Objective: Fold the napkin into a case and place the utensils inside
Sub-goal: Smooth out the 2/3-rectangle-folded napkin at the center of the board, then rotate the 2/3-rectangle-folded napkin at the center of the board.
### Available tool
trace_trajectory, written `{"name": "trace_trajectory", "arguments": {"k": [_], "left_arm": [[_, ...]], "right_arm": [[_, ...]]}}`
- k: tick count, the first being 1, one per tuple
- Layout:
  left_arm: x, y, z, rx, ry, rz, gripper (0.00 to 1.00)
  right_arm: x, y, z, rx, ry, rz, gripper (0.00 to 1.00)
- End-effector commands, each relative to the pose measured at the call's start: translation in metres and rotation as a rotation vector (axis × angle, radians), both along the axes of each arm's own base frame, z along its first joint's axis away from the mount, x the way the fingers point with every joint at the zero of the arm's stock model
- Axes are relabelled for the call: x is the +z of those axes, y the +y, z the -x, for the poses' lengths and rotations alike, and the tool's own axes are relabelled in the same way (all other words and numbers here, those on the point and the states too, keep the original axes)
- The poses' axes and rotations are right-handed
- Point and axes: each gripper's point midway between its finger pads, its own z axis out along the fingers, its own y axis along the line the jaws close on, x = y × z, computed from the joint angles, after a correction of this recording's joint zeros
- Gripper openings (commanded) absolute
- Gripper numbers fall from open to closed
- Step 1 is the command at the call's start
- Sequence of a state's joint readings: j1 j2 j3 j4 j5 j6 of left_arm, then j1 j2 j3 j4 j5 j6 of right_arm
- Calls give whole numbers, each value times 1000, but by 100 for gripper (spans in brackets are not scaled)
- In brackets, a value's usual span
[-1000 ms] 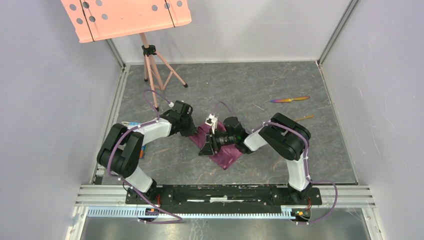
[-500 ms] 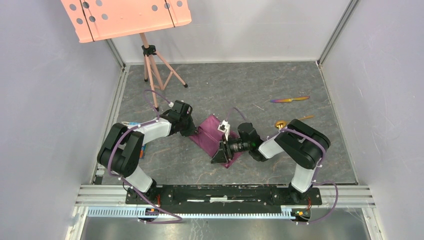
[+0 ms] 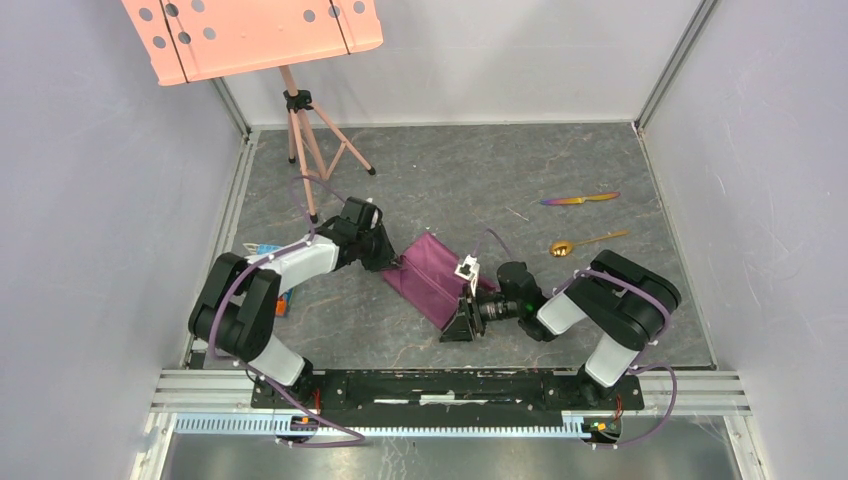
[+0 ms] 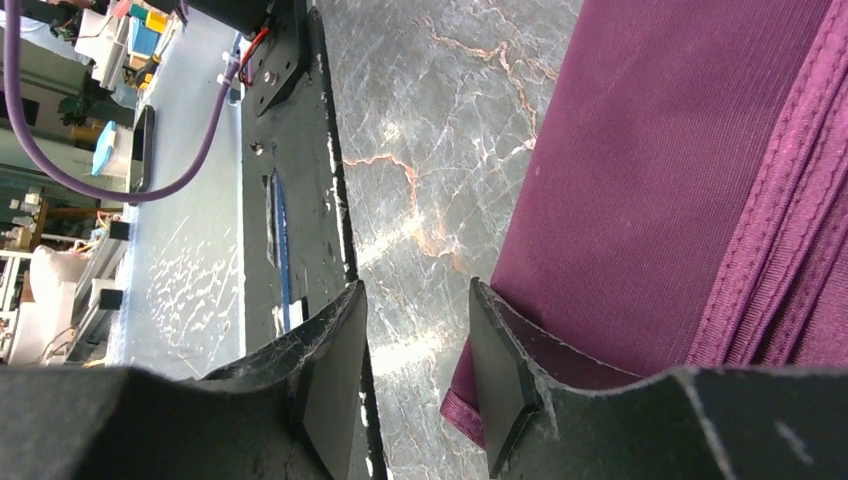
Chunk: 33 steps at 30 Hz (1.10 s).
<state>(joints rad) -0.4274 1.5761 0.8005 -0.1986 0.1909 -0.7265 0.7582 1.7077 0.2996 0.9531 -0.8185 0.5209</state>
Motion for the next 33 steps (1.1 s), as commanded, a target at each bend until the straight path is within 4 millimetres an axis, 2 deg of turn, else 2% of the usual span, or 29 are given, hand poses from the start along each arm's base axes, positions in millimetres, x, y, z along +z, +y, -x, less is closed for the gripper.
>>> {"name": "trace_trajectory", "arguments": {"k": [1,5,11,14,18,20,23,25,28,30,31,33], "left_arm": [[57,-21,-14,-85,-125,115,14],[50,-25,-17,-69,-100,134,9],[9,-15,-24,-35,-44,57,5],[-8,-10,-26,-34,-19,18,3],[-16,-8,-30,-37,-18,-12,2],[-12,-9,-33,-47,-27,-11,3],[-1,-14,-34,-70,-41,-2,5],[13,-18,-33,-95,-61,9,8],[42,-24,-29,-131,-98,37,15],[67,-26,-24,-149,-133,65,25],[75,-26,-20,-154,-143,74,33],[88,-22,-11,-158,-158,78,49]], "right_arm": [[22,7,-7,-7,-44,-71,48],[33,12,-10,-8,-47,-104,48],[36,7,-7,-16,-62,-95,48],[26,1,-7,-29,-70,-55,48],[-9,-12,-12,-66,-100,73,48],[-23,-17,-11,-68,-105,124,48],[-27,-16,-9,-67,-89,135,47],[-20,-13,-8,-68,-80,115,47],[6,-5,-10,-76,-82,61,47],[24,-3,-18,-93,-117,60,49],[34,-1,-28,-117,-158,66,51],[41,-8,-51,-179,-220,147,60]]}}
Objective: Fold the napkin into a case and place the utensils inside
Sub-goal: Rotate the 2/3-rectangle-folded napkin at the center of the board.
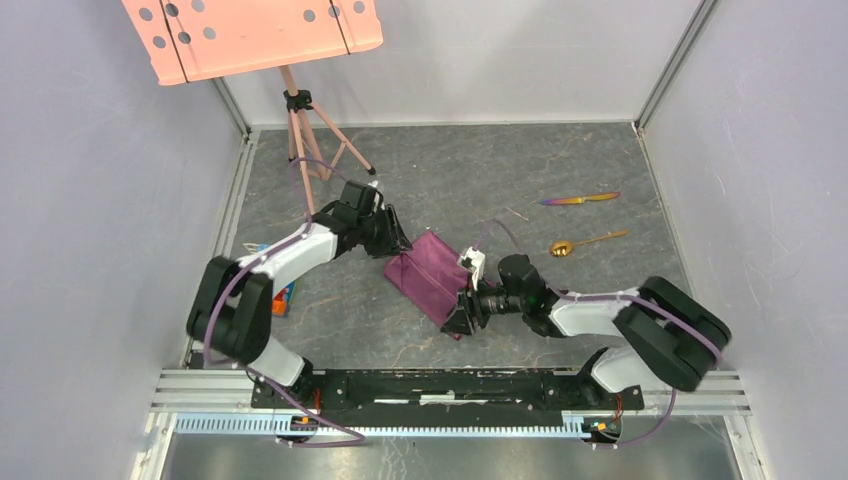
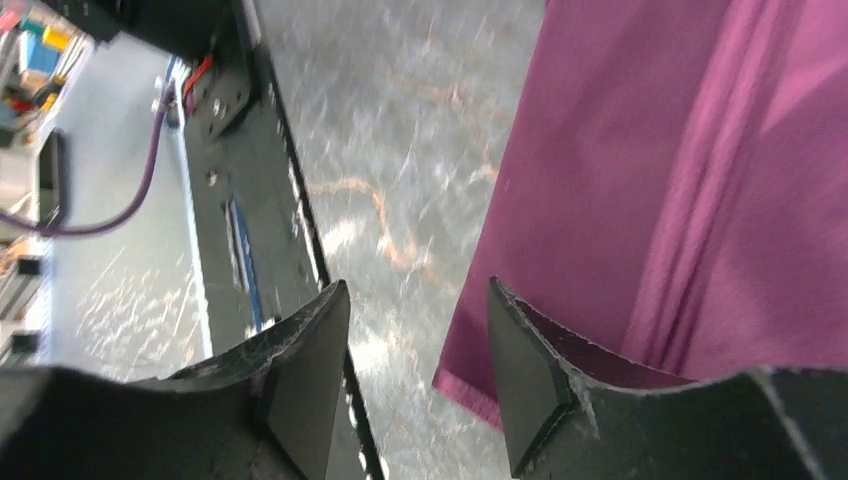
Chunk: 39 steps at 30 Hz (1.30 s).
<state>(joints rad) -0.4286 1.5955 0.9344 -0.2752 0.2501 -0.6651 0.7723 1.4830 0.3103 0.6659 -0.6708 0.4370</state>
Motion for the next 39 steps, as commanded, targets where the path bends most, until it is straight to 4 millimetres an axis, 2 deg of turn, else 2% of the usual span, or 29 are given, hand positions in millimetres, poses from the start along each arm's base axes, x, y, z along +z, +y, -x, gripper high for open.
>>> {"name": "trace_trajectory", "arguments": {"k": [1,3,7,9,12,16,21,24,27,30,33,36,39], "left_arm": [[58,-1,13,-70,-112,43,55],[58,7,27,-66,-102,30,63],[41,21,57,-54,-40,9,65],[25,29,70,-34,-13,-5,67],[8,38,79,-3,6,-27,73],[-8,30,72,12,10,11,74],[-23,23,39,54,-12,-14,70],[-18,8,20,40,-40,16,70],[-12,-6,-3,21,-67,31,71],[-5,-25,-23,-21,-90,46,71],[6,-38,-37,-76,-122,20,74],[18,-26,-39,-85,-153,-130,77],[32,-5,-24,-89,-174,-242,81]], "right_arm": [[28,-6,-50,-118,-144,123,62],[32,-20,-72,-176,-163,191,64],[35,-64,-119,-336,-132,287,72],[29,-84,-131,-387,-76,308,73],[16,-100,-138,-408,-10,302,74],[0,-98,-135,-396,42,276,71],[-10,-97,-124,-430,78,226,70],[-15,-93,-107,-443,135,167,67],[-12,-83,-86,-458,159,99,66],[-1,-65,-60,-443,179,30,66],[15,-49,-45,-421,155,-11,67],[9,-65,-53,-466,93,94,72],[2,-103,-76,-553,-23,298,82]]}}
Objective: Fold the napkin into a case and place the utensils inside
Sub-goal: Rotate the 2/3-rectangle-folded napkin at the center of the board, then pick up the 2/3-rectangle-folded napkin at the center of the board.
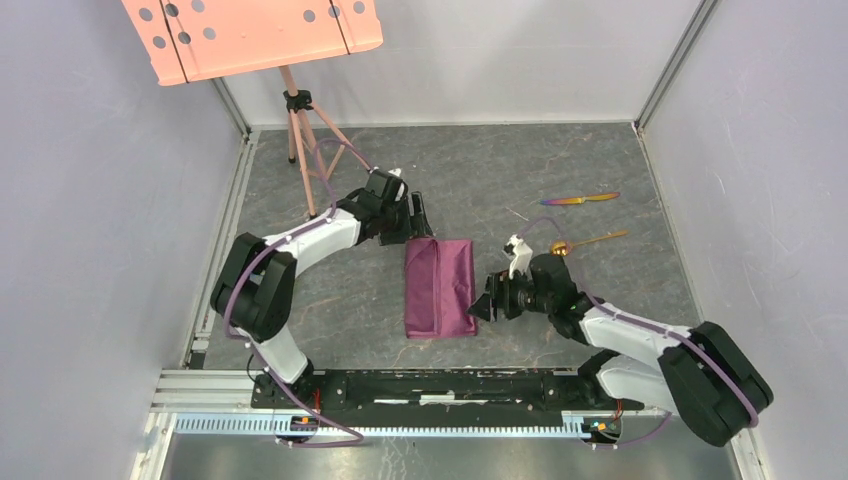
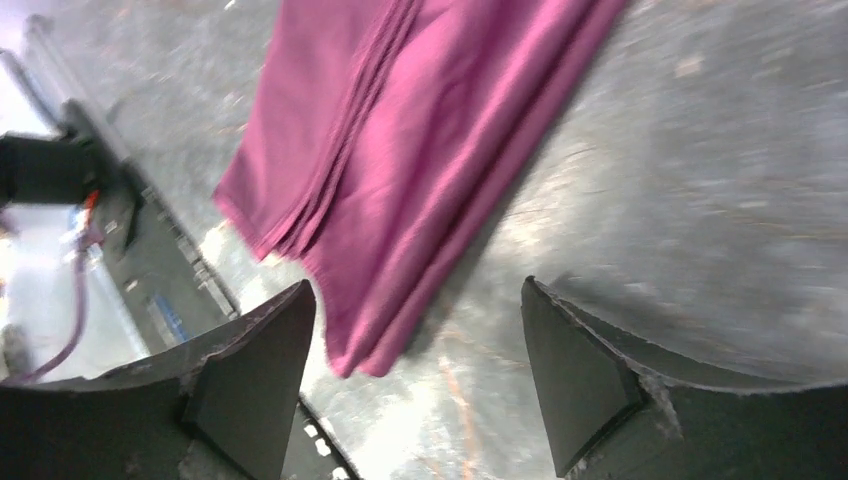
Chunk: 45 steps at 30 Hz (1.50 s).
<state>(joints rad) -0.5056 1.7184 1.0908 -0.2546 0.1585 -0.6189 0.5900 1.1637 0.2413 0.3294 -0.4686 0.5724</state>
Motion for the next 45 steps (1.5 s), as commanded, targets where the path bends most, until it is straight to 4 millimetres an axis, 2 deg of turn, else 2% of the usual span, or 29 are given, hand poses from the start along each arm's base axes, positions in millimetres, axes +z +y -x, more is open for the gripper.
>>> {"name": "trace_trajectory", "arguments": {"k": [1,2,4,8,12,15,19,24,26,30,37,45], "left_arm": [[28,33,18,-23,-85,-212,82],[32,34,32,-43,-84,-221,84],[41,20,66,-103,-71,-200,85],[59,-36,147,-229,-57,-138,85],[58,-67,191,-254,-49,-205,76],[43,-86,201,-300,-39,-270,73],[30,-108,206,-369,-50,-346,71],[6,-129,209,-412,-13,-388,60],[-2,-132,208,-417,-7,-411,54],[-10,-134,208,-433,-4,-444,51],[-26,-131,212,-451,12,-492,51],[-40,-131,206,-454,7,-549,48]], "right_arm": [[1,-49,-41,-136,-112,268,85],[0,-61,-46,-154,-110,295,87],[4,-79,-56,-198,-106,326,92],[12,-113,-73,-334,-60,345,98],[16,-137,-85,-446,-45,301,98],[14,-146,-88,-488,-35,294,98],[7,-143,-83,-470,-13,267,98],[3,-138,-76,-449,-10,244,98],[3,-138,-75,-446,-15,240,98],[0,-137,-72,-433,-18,243,98],[-5,-134,-67,-420,-2,225,98],[-10,-131,-62,-395,7,214,98]]}}
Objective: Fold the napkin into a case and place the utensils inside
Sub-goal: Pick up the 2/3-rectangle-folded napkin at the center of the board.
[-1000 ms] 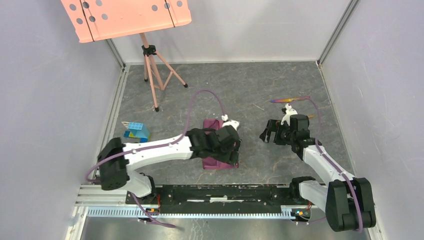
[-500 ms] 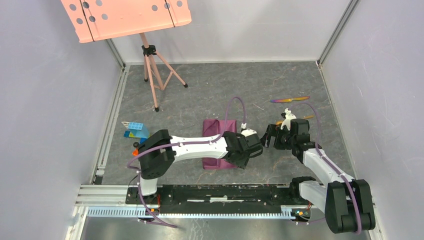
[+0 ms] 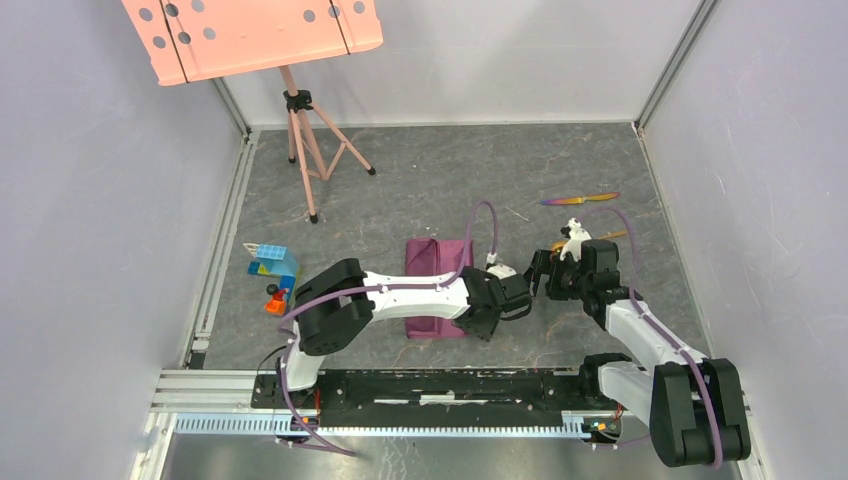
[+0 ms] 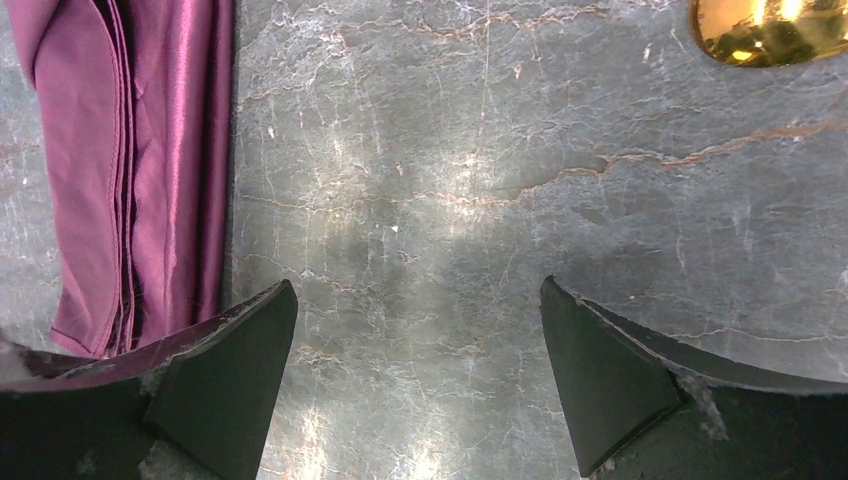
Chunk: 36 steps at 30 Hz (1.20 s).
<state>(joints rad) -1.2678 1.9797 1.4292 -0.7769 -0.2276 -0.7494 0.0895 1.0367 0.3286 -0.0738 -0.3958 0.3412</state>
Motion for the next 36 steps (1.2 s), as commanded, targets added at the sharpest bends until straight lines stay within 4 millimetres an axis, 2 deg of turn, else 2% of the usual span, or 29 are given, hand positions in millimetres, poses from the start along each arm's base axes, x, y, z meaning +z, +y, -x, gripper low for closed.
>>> {"name": "trace_trajectory", "arguments": {"k": [1,5,7,10,14,19,25,32,36], "left_arm": [[-1,-3,-9,-14,-48,-33,46],[-11,9,-10,-4,-59,-90,41],[-13,13,-13,4,-72,-103,34],[-8,15,-16,18,-99,-92,19],[8,19,-19,48,-139,-28,7],[25,23,-21,79,-175,56,2],[34,28,-18,89,-176,94,2],[35,36,-15,94,-172,95,2],[36,39,-14,93,-174,97,2]], "right_arm": [[-2,4,3,32,-10,-14,98],[-4,7,5,47,-5,-32,98],[-6,11,8,60,-4,-53,98],[1,21,8,96,-59,-112,98],[4,39,16,136,-53,-241,98],[17,65,22,154,-47,-439,98],[21,97,22,167,12,-521,98],[25,128,21,155,73,-578,98],[18,140,18,122,123,-579,98]]}}
